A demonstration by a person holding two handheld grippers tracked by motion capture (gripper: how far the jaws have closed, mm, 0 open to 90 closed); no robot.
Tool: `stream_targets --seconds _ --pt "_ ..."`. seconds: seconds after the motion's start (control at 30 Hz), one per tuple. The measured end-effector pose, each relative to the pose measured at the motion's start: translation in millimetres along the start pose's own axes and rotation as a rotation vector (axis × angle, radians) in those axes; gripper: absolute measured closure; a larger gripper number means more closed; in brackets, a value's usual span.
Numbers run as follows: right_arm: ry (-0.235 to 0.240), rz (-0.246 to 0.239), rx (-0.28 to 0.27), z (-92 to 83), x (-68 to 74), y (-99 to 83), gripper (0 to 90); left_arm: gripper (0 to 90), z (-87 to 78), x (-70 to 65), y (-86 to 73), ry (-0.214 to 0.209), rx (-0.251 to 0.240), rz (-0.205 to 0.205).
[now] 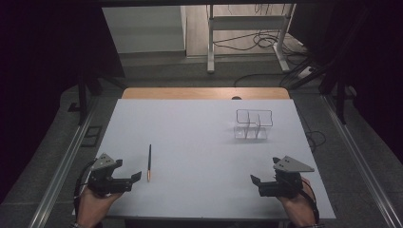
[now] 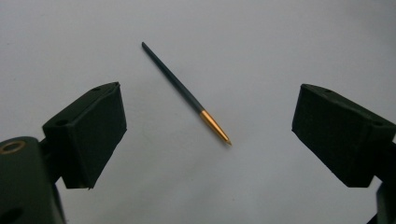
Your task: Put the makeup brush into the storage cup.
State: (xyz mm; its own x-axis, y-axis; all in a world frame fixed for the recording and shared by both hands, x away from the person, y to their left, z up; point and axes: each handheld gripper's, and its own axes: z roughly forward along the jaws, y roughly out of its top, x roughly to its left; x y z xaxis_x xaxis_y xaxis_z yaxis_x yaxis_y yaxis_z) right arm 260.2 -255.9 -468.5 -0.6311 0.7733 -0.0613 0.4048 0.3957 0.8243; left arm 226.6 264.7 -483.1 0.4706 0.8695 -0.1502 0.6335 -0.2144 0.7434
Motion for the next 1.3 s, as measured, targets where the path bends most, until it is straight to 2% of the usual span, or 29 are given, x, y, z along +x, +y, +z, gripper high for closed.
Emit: stream_targets --seconds 0.2,0.27,0.4,0.6,0.97,1.1,1.17,1.3 --pt "0.005 -0.009 0.015 1.9 1.3 0.0 1.4 13.1 0.2 4.2 3.4 0.001 0.012 -0.013" --pt "0.007 -0.014 0.017 2.4 2.0 0.6 1.5 13.3 2.9 5.9 5.5 0.003 0.034 -0.02" --pt "0.009 -0.011 0.023 3.1 2.1 0.8 1.5 13.0 8.2 7.4 8.2 0.013 0.061 -0.011" --pt "0.014 -0.004 0.025 3.7 2.1 1.1 1.7 12.4 11.8 9.4 13.2 0.016 0.073 -0.01" --pt "0.011 -0.005 0.019 4.5 1.6 1.2 1.4 11.4 22.2 14.6 26.6 -0.007 0.104 -0.035" --pt "0.01 -0.006 0.017 4.7 1.7 1.2 1.2 11.4 26.6 14.7 32.4 0.001 0.127 -0.021" --pt "0.009 -0.009 0.018 4.9 1.6 1.1 1.2 11.4 30.1 14.4 36.7 0.012 0.145 0.0" --pt "0.01 -0.005 0.015 4.9 0.9 0.8 1.1 11.9 34.4 14.8 41.2 0.01 0.172 0.006"
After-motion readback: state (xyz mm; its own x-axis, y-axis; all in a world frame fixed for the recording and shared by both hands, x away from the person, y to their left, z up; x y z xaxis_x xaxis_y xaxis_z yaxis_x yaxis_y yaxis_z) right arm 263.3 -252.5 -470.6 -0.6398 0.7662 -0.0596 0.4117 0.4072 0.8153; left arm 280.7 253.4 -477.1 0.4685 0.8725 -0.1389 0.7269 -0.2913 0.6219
